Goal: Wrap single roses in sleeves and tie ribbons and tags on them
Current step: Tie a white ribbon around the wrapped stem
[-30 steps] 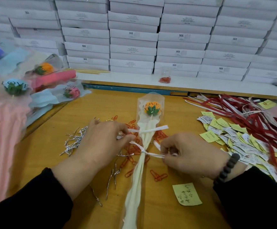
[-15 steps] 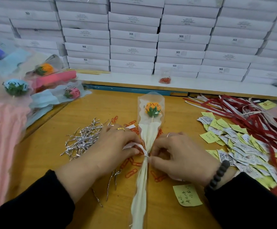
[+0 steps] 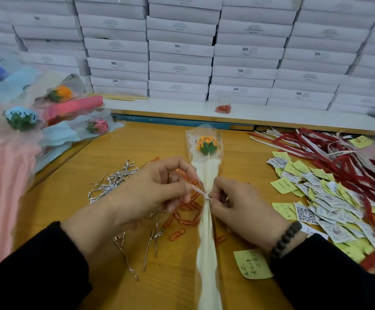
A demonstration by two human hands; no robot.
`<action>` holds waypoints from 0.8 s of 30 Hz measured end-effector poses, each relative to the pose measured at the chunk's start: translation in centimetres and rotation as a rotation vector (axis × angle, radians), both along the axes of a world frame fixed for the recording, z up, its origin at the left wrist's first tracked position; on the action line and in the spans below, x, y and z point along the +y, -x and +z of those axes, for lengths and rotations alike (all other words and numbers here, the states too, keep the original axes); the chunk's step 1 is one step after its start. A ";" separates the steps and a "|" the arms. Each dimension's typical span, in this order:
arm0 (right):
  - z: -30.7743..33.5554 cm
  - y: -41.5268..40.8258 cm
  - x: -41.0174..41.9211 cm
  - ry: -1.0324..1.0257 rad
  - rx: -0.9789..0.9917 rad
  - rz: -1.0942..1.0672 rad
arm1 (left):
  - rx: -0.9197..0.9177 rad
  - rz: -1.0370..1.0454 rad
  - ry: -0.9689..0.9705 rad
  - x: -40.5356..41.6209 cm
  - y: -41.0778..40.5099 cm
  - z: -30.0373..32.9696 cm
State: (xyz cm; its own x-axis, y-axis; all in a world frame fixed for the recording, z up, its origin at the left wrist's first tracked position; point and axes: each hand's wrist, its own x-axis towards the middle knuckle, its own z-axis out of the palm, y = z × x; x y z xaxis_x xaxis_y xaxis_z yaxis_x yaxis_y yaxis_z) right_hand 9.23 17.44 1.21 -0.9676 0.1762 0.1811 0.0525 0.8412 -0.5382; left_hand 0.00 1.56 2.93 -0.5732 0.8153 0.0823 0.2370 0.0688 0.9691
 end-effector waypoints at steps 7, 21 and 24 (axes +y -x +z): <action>0.0 0.1 0.5 -0.009 0.052 -0.074 | 0.477 0.116 0.487 0.1 0.4 -0.5; -0.1 -0.1 -1.4 -0.048 -0.028 0.190 | 0.323 0.566 -0.085 2.2 -0.3 -2.7; -0.2 -0.1 -1.2 -0.067 -0.047 0.182 | 0.173 0.423 -0.091 2.4 -0.7 -2.9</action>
